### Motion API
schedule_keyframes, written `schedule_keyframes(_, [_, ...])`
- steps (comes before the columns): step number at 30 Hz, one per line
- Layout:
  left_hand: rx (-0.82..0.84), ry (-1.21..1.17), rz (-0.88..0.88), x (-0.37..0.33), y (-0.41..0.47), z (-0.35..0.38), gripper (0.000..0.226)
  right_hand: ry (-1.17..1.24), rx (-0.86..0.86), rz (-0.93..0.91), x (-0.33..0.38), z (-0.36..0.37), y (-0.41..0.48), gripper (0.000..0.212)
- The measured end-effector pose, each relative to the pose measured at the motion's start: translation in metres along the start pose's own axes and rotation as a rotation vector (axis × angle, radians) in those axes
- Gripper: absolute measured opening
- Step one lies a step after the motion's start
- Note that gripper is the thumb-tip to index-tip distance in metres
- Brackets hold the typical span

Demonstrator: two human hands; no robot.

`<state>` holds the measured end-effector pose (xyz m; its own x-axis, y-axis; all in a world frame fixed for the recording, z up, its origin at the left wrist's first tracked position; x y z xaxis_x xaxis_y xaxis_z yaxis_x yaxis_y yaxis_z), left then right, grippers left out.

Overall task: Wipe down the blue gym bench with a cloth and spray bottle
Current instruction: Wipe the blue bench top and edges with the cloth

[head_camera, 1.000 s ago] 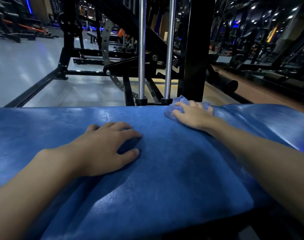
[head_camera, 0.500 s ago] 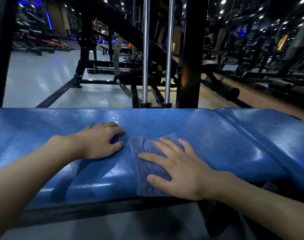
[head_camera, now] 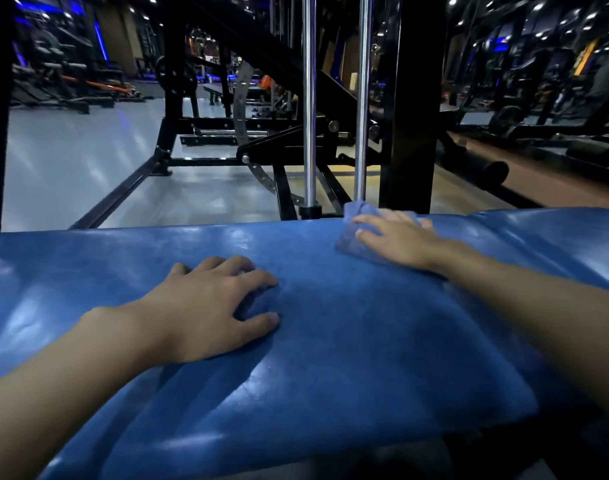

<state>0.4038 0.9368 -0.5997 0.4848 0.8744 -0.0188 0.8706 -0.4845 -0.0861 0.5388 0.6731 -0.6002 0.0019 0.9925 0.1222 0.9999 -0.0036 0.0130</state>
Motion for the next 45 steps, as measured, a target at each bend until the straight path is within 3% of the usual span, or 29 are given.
schedule_keyframes(3, [-0.035, -0.001, 0.017, 0.001, 0.001, -0.001, 0.084, -0.006, -0.001, 0.156, -0.017, -0.001, 0.030, 0.052])
schedule_keyframes(6, [-0.060, 0.000, 0.044, 0.003, 0.000, 0.001, 0.083, -0.027, -0.004, 0.160, -0.016, 0.002, 0.031, 0.057])
schedule_keyframes(10, [-0.085, 0.009, 0.113, 0.013, -0.002, 0.003, 0.078, -0.068, 0.004, -0.046, 0.012, 0.010, -0.026, 0.046])
schedule_keyframes(15, [-0.103, -0.024, 0.134, 0.036, -0.017, 0.004, 0.087, -0.068, 0.063, -0.399, 0.058, 0.014, -0.146, 0.064])
schedule_keyframes(20, [-0.074, -0.005, 0.096, 0.041, -0.025, 0.004, 0.089, -0.101, 0.026, -0.705, 0.071, 0.013, -0.194, 0.058])
schedule_keyframes(23, [-0.064, 0.021, 0.088, 0.037, -0.022, 0.001, 0.090, -0.046, 0.041, -0.613, 0.071, 0.009, -0.164, 0.059])
schedule_keyframes(25, [-0.065, 0.030, 0.082, 0.035, -0.021, 0.001, 0.089, -0.066, 0.067, -0.457, 0.064, 0.010, -0.128, 0.062])
schedule_keyframes(32, [-0.052, 0.012, 0.079, 0.030, -0.031, 0.003, 0.093, -0.042, -0.015, 0.066, 0.000, -0.001, 0.003, 0.046])
schedule_keyframes(35, [-0.063, 0.001, 0.084, 0.030, -0.035, 0.003, 0.093, -0.061, -0.024, 0.134, -0.005, -0.002, 0.014, 0.049])
schedule_keyframes(39, [-0.075, -0.021, 0.095, 0.033, -0.037, 0.003, 0.091, -0.077, -0.006, -0.011, 0.020, 0.007, -0.015, 0.050])
schedule_keyframes(43, [-0.078, -0.054, 0.093, 0.041, -0.035, 0.004, 0.092, -0.090, 0.067, -0.309, 0.063, 0.017, -0.098, 0.069])
schedule_keyframes(45, [-0.080, -0.076, 0.084, 0.045, -0.034, 0.005, 0.094, -0.077, 0.073, -0.494, 0.081, 0.016, -0.146, 0.067])
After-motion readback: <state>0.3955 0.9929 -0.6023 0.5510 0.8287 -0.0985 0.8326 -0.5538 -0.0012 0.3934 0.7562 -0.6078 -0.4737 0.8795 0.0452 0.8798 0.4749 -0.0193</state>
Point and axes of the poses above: each hand's wrist, its own y-axis towards the middle knuckle, its own z-axis out of the palm, x = y × z, the point moved 5 cm from there along y, towards the middle knuckle, and after that the axes turned 10 degrees about z, right-handed, at the moved point
